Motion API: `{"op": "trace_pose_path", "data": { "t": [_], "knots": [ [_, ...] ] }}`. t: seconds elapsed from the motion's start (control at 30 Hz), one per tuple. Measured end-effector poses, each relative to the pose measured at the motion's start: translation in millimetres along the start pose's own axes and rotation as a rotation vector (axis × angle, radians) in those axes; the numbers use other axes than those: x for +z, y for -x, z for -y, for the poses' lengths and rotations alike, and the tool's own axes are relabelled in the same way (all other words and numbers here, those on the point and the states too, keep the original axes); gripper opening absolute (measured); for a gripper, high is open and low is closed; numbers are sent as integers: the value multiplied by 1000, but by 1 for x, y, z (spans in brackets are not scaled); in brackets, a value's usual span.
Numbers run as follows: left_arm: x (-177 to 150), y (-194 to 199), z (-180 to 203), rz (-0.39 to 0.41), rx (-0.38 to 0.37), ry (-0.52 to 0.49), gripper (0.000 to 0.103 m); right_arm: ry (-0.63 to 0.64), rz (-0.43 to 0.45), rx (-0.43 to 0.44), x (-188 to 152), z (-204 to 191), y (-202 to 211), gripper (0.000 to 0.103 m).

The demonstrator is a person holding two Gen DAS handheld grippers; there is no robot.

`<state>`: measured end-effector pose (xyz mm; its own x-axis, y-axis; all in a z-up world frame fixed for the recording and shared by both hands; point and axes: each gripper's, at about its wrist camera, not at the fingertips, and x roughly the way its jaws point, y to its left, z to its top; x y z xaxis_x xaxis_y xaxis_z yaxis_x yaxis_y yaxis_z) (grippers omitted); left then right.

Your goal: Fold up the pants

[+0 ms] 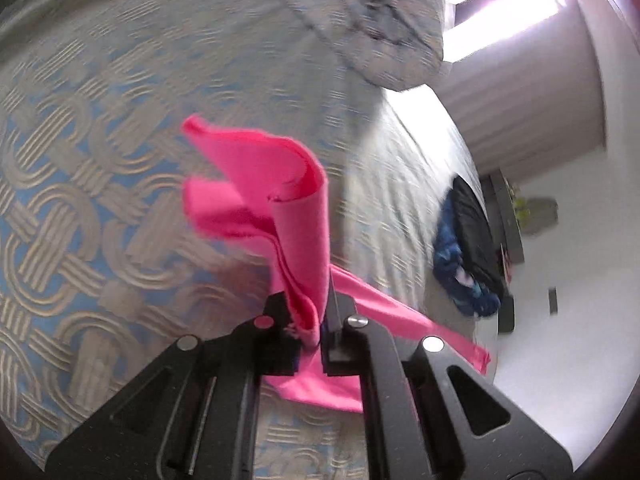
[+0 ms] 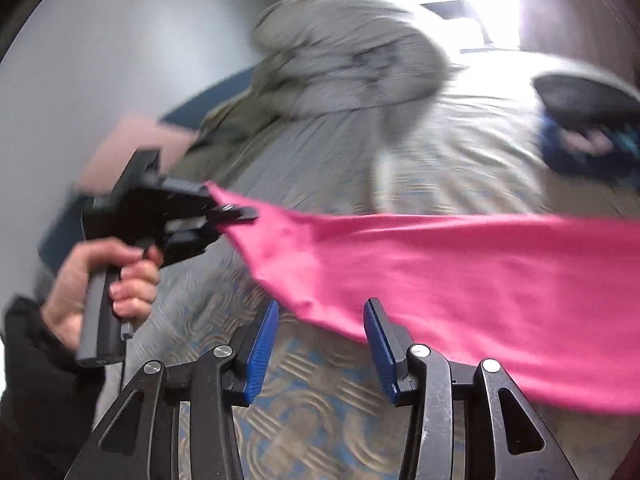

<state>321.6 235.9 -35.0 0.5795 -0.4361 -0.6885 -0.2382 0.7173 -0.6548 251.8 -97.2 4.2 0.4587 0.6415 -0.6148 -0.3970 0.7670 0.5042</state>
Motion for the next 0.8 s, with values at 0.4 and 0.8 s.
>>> {"op": "trace_pose_path", "data": {
  "t": [0.4,0.8],
  "knots": [
    [-60,-51,140,-123,-61,-261,8,-424,285,-20,-39,148,166,53],
    [-167,-139,258,-266,-54,-451,8,-641,420,3,-96,224,254,54]
  ]
}}
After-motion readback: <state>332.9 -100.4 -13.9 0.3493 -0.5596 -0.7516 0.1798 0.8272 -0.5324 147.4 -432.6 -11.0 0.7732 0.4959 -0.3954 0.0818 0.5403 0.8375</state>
